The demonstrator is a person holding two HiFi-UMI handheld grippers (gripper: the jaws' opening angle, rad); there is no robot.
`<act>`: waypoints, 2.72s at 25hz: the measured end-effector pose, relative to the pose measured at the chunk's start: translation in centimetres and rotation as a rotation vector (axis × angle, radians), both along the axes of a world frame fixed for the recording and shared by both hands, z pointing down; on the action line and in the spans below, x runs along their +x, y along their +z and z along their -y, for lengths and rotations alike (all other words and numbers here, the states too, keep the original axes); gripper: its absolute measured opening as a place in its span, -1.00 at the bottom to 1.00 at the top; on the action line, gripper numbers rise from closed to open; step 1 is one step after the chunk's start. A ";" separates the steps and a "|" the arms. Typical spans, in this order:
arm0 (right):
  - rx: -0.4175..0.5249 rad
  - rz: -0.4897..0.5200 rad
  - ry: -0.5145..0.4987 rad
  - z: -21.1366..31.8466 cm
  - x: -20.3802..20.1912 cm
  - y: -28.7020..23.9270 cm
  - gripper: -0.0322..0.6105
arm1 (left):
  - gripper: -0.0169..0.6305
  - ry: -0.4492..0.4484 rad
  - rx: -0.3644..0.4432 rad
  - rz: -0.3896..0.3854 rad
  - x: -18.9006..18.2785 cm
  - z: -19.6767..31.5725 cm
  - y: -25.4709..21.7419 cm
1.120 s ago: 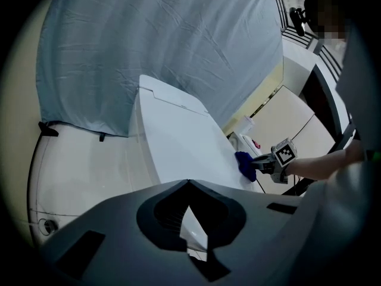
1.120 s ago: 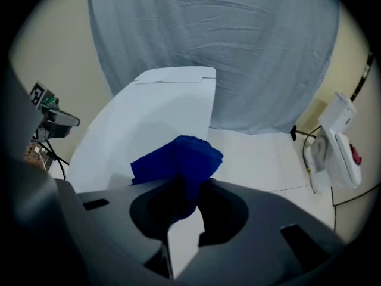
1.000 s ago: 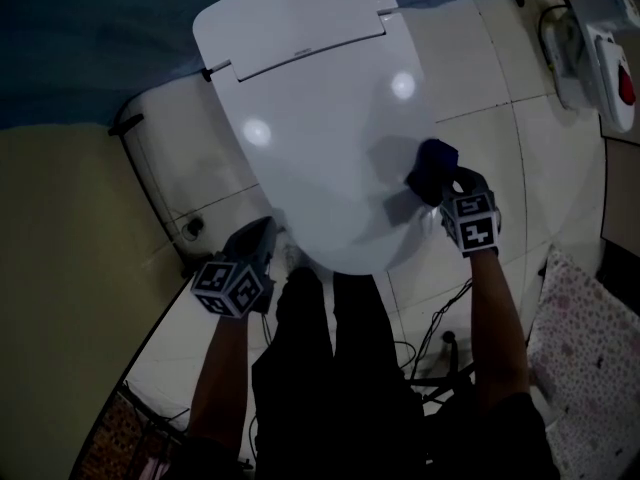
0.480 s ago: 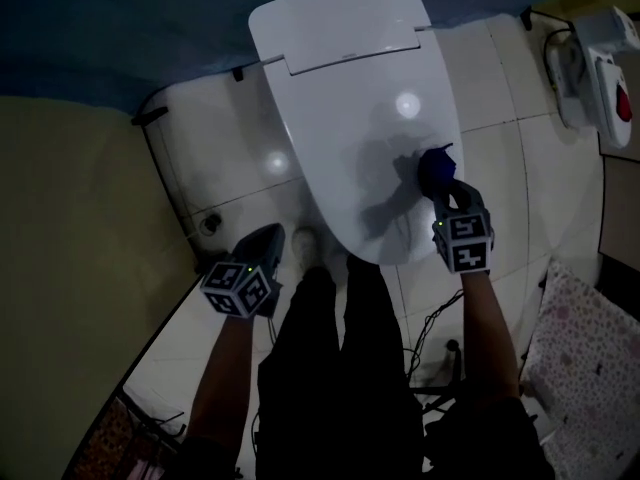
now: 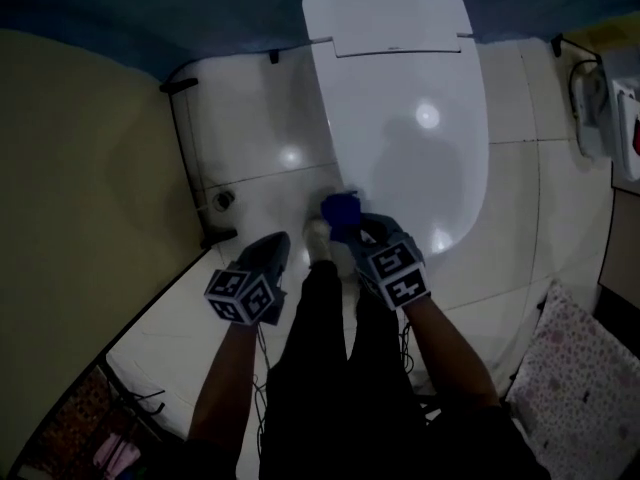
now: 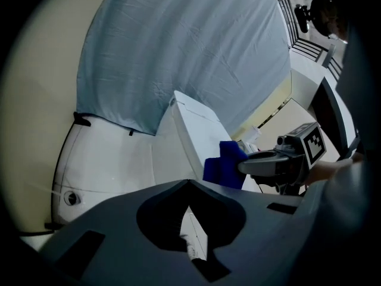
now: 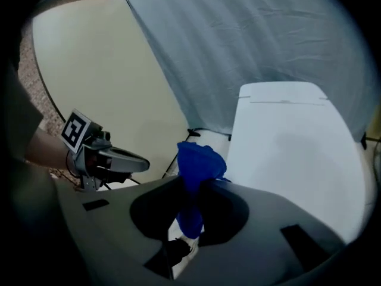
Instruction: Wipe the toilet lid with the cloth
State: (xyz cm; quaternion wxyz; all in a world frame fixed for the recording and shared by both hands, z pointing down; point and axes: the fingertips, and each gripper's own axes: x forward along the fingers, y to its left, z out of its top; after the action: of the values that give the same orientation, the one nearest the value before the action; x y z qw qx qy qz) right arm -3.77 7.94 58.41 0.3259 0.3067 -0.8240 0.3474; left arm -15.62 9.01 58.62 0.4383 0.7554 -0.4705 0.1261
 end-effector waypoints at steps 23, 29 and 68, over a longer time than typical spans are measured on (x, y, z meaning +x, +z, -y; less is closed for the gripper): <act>-0.083 -0.253 -0.136 -4.7 17.3 9.8 -0.70 | -0.98 -0.104 -0.042 -0.052 10.8 -6.0 3.8; -0.077 -0.284 -0.109 -4.5 23.1 9.8 -0.70 | -0.98 -0.062 -0.040 -0.044 13.9 -5.8 3.8; 0.464 -0.029 0.546 -4.3 38.5 -23.9 -0.71 | -0.98 -0.055 0.477 -0.014 11.5 2.2 -29.4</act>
State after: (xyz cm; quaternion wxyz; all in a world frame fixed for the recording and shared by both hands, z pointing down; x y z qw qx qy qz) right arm 34.71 12.21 34.53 0.1545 0.5862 -0.7639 0.2210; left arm -4.11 6.85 29.22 0.2540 0.8253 -0.5044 -0.0061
